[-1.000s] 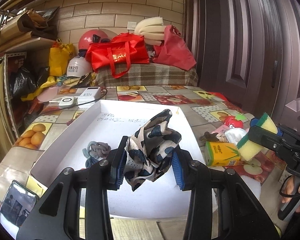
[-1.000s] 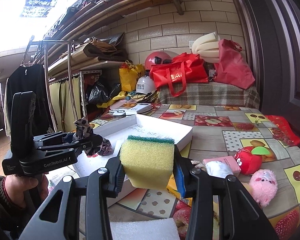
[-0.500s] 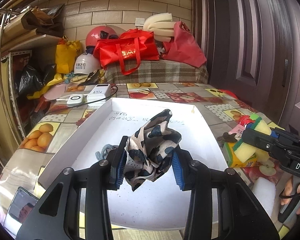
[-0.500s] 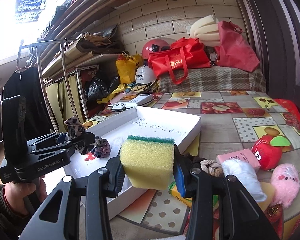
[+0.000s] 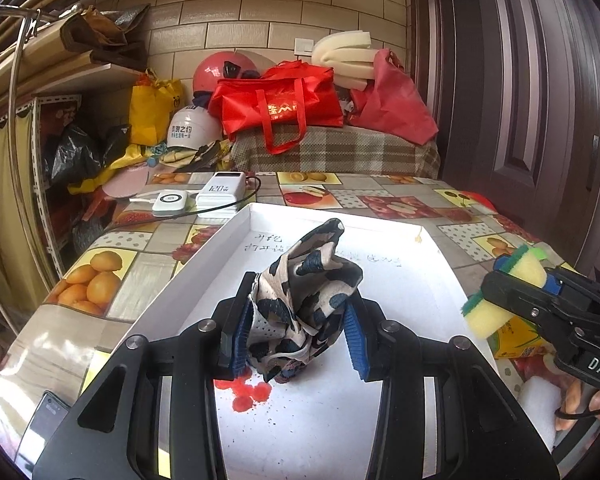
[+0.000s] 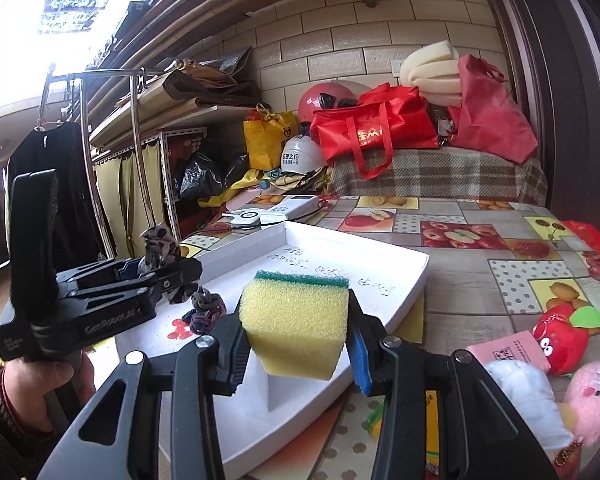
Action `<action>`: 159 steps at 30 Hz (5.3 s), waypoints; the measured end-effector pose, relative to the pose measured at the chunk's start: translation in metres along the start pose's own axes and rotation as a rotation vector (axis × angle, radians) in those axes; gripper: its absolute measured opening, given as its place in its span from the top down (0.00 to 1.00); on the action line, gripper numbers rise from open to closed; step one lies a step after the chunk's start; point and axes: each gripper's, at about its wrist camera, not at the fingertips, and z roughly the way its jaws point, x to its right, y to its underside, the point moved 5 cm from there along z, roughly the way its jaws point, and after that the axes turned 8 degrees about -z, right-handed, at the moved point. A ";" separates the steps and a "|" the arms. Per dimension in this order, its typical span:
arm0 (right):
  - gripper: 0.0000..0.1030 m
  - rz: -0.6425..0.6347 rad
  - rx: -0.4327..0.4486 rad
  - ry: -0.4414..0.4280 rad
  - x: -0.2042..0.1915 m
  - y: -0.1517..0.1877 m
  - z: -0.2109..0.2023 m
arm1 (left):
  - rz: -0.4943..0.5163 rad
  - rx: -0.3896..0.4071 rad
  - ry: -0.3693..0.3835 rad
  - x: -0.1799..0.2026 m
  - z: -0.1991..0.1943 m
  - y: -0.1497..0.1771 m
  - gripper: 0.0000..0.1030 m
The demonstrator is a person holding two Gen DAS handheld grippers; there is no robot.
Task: Organize soft objects
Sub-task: 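Lower and release the leopard cloth into the box while the right tool releases the sponge, then grasp a white foam block with the left tool while the right tool grasps the pink plush toy, then carry the foam block into the box with the left tool while the right tool drops the plush in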
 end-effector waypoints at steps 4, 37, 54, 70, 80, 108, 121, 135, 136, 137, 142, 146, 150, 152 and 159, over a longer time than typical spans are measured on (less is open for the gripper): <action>0.59 0.067 -0.039 -0.007 0.010 -0.002 0.020 | -0.007 -0.014 -0.002 -0.001 0.003 0.001 0.61; 0.14 0.089 -0.098 -0.019 0.022 0.024 -0.033 | -0.125 0.053 -0.022 -0.025 -0.011 -0.005 0.05; 0.14 -0.424 -0.458 -0.332 -0.090 0.070 0.001 | -0.080 0.077 -0.017 -0.017 -0.016 -0.005 0.05; 0.14 -0.202 -0.227 -0.273 -0.005 0.060 -0.090 | 0.133 0.029 0.239 0.083 -0.063 0.023 0.05; 0.15 0.330 -0.281 0.290 0.183 0.079 -0.101 | 0.502 -0.290 0.449 0.212 -0.063 0.090 0.05; 0.49 0.409 0.151 0.311 0.168 0.053 -0.161 | 0.424 -0.045 0.461 0.196 -0.086 0.067 0.49; 0.49 0.249 0.205 0.303 0.122 0.034 -0.155 | 0.232 0.086 0.307 0.132 -0.087 0.039 0.49; 0.49 0.173 0.184 0.253 0.095 0.029 -0.140 | 0.185 0.096 0.277 0.121 -0.086 0.035 0.49; 0.49 0.165 0.181 0.250 0.092 0.028 -0.139 | 0.180 0.097 0.273 0.120 -0.086 0.035 0.49; 0.49 0.157 0.179 0.245 0.090 0.027 -0.137 | 0.177 0.098 0.270 0.119 -0.086 0.034 0.49; 0.49 0.132 0.172 0.226 0.080 0.026 -0.132 | 0.162 0.097 0.259 0.113 -0.086 0.033 0.49; 0.49 0.118 0.164 0.214 0.075 0.024 -0.128 | 0.154 0.093 0.249 0.110 -0.085 0.032 0.49; 0.49 0.104 0.156 0.201 0.070 0.022 -0.123 | 0.148 0.092 0.231 0.104 -0.083 0.031 0.49; 0.49 0.096 0.148 0.191 0.066 0.021 -0.119 | 0.137 0.092 0.216 0.098 -0.082 0.030 0.49; 0.49 0.089 0.117 0.140 0.055 0.018 -0.105 | 0.084 0.111 0.140 0.062 -0.081 0.021 0.49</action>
